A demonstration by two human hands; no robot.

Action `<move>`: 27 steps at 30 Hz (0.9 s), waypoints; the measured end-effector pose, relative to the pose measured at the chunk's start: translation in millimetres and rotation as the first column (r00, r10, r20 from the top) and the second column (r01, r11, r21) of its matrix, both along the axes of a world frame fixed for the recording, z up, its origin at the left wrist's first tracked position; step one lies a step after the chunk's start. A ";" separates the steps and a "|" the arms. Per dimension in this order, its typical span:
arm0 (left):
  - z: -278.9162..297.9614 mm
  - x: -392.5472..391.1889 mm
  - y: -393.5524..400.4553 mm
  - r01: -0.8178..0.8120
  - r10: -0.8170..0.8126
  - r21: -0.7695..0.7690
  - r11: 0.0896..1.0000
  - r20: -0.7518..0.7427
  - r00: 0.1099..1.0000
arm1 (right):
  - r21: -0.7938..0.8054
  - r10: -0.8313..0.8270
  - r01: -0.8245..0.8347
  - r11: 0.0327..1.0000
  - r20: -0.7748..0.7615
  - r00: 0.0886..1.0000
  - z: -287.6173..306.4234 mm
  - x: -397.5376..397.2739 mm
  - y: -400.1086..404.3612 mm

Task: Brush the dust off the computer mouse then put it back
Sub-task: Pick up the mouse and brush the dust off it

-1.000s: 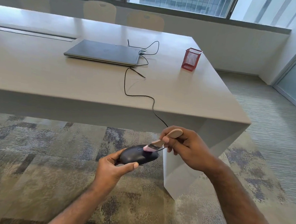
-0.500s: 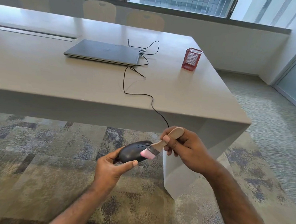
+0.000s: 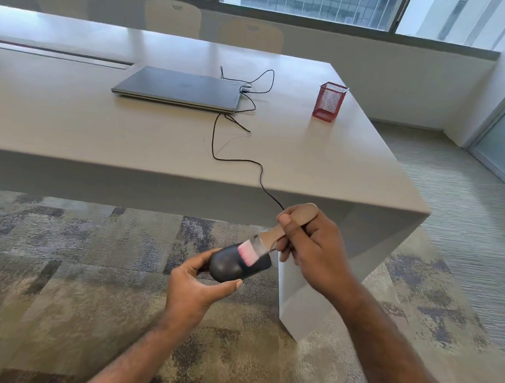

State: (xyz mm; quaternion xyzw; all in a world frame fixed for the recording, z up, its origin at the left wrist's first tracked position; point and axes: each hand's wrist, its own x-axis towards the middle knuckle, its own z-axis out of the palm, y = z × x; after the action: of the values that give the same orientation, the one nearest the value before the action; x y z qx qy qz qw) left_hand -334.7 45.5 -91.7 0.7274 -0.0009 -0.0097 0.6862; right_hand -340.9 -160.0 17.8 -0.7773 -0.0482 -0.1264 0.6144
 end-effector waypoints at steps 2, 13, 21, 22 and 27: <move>0.8 -1.1 -1.6 -0.004 0.004 0.021 1.000 0.030 1.000 | 0.057 -0.040 0.042 0.998 -0.039 0.998 -1.3 3.8 10.0; 2.8 -4.7 2.4 -0.009 0.005 0.051 0.999 0.085 0.996 | -0.430 -0.070 0.056 0.901 -0.016 0.997 5.0 -9.5 55.2; -1.2 -4.5 -1.7 -0.016 0.008 0.102 0.995 0.083 0.996 | -0.487 0.000 0.035 0.873 0.071 0.997 23.7 -7.3 62.2; -2.4 -3.5 -2.6 -0.020 0.009 0.117 0.993 0.088 0.996 | -0.518 0.021 0.021 0.855 0.075 0.997 25.4 -7.0 62.4; -5.7 -1.3 -4.4 -0.016 0.008 0.138 0.990 0.059 0.998 | -0.745 0.273 -0.207 0.634 -0.035 0.961 23.4 -19.2 76.4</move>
State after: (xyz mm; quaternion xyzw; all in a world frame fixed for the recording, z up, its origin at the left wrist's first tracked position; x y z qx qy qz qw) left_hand -336.0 41.1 -97.3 0.7730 -0.0158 0.0155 0.6340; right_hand -360.1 -83.6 41.2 -0.9403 -0.2229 -0.0442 0.2534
